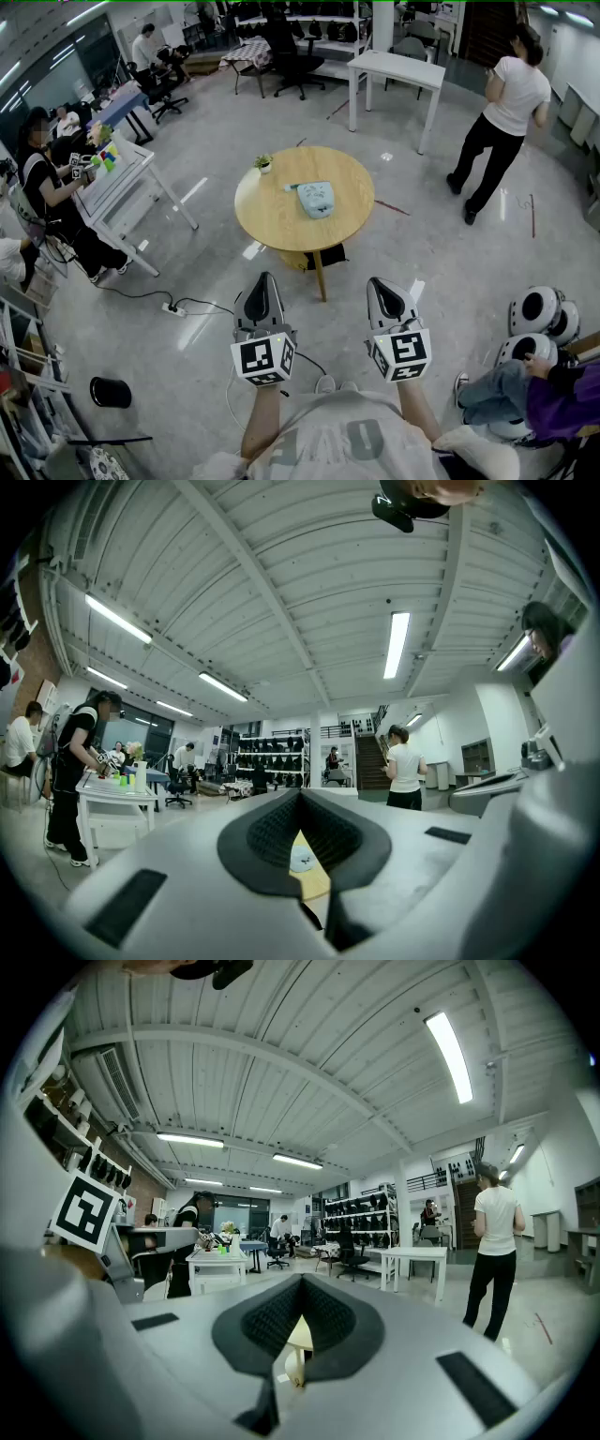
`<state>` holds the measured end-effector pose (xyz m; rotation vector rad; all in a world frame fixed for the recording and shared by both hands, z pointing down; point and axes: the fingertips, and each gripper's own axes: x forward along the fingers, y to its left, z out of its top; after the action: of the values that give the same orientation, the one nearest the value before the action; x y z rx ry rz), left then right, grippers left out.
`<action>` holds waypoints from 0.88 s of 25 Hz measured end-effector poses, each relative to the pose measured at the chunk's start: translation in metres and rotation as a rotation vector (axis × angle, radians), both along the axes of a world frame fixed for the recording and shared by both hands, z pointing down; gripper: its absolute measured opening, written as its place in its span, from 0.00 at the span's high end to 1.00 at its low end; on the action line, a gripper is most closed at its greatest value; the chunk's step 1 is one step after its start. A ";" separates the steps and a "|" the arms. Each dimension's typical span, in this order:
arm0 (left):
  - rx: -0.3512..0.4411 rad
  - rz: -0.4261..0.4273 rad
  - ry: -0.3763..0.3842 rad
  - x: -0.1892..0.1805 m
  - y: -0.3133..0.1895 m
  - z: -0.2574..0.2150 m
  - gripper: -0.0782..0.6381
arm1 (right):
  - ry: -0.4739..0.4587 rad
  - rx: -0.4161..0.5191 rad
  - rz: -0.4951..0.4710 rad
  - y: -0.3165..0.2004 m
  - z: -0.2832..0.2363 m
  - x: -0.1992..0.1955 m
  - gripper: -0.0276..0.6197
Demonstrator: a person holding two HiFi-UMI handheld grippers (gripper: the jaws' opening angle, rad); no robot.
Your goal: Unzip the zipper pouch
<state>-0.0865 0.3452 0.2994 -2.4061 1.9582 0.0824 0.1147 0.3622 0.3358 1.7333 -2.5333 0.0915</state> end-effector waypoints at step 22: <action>0.024 0.052 0.031 -0.032 -0.027 0.017 0.86 | -0.122 -0.028 0.027 -0.021 0.015 -0.030 0.91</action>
<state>-0.1190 0.3178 0.3165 -2.4556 1.8959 0.1441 0.0847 0.3411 0.3505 1.8055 -2.5782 0.2403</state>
